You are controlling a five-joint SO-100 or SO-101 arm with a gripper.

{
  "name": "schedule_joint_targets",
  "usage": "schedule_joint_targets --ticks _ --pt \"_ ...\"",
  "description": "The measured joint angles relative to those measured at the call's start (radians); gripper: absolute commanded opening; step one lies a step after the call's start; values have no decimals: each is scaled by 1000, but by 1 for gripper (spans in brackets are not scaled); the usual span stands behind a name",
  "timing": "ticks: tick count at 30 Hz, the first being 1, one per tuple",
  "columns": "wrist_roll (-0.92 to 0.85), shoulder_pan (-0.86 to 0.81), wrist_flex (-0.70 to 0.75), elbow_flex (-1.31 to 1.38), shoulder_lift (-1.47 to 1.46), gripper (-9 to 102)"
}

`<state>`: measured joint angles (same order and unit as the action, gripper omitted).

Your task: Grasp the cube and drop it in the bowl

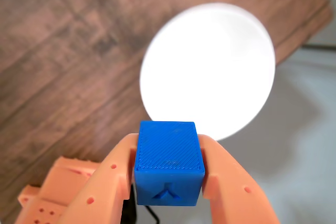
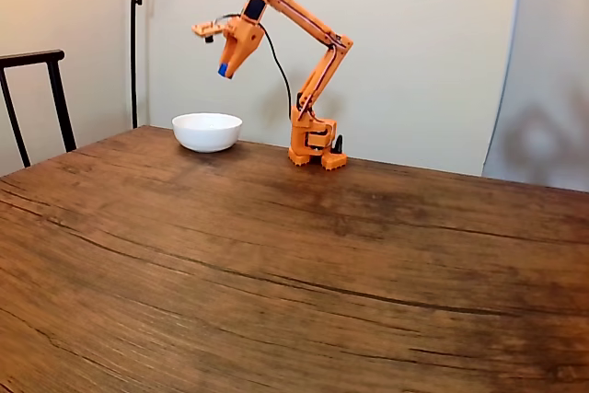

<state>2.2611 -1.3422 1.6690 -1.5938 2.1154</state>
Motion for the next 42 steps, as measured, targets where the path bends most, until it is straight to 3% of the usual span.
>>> schedule_joint_targets --ticks 7,16,23,31,42 --pt "98 -150 -173 -186 0 9" --pt "123 -190 -459 -492 0 10" --pt "147 -196 -607 -621 0 28" --pt "152 -196 -575 -620 0 29" --pt "152 -67 -261 -336 0 29"
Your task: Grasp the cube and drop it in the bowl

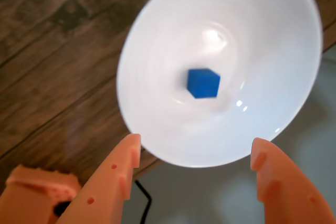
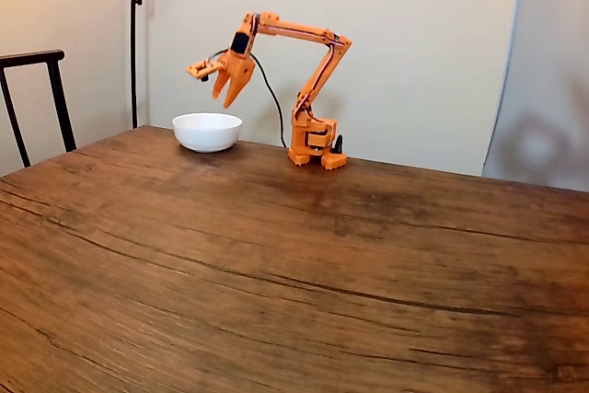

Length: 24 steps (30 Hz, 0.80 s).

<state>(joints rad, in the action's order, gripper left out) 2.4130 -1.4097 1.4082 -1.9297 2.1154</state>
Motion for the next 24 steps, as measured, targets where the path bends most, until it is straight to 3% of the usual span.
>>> schedule_joint_targets --ticks 8,17,24 --pt "-78 158 273 232 14 29" --pt "-258 347 288 291 213 29" --pt "-383 502 290 155 367 29"
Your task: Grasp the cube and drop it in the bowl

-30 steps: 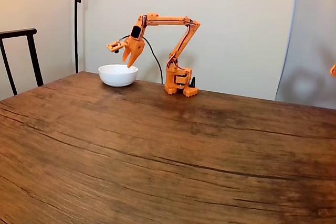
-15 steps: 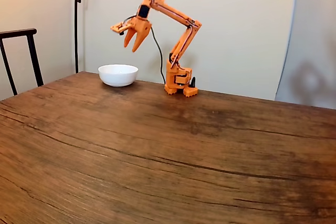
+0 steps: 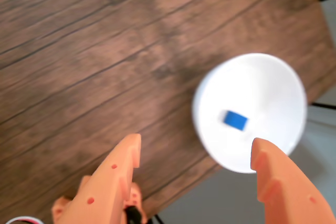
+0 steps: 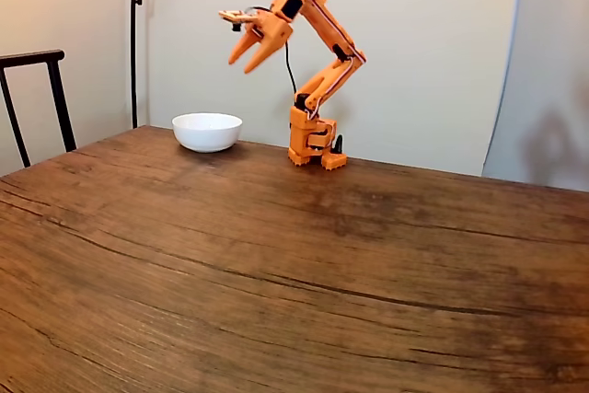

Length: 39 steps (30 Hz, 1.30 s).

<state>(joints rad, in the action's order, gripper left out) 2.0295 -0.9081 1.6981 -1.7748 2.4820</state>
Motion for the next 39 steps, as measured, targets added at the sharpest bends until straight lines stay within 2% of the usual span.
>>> schedule_joint_targets --ticks 7,17,21,28,30,36,39 --pt "-61 67 0 -150 129 29" --pt "-75 86 0 -218 247 29" --pt "-74 160 0 -218 310 29" --pt "-143 407 0 -230 434 29" --pt "-178 462 0 -255 454 24" --pt "-242 618 0 -359 483 1" --pt "-252 650 -12 -399 495 0"
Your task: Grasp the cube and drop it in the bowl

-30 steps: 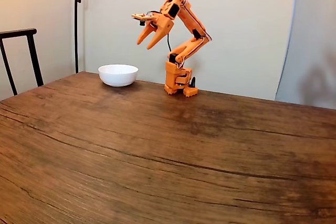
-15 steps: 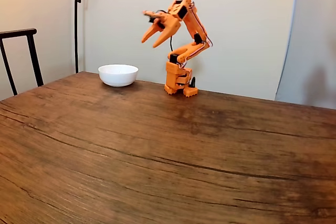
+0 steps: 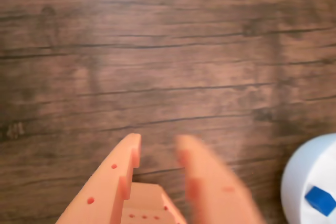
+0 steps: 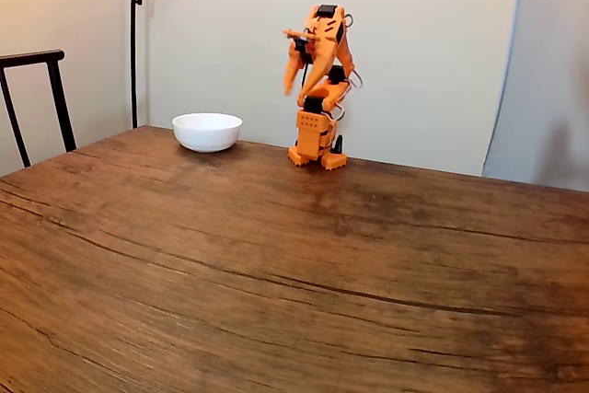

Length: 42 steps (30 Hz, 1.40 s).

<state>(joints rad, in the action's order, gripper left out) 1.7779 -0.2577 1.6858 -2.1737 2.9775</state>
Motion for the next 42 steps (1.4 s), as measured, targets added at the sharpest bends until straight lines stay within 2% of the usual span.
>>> schedule_joint_targets --ticks 10,19,28,42 --pt "0 55 -31 -80 123 0" --pt "0 94 -31 -259 324 0" --pt "3 123 -52 -321 344 0" --pt "2 115 -264 -528 342 -1"
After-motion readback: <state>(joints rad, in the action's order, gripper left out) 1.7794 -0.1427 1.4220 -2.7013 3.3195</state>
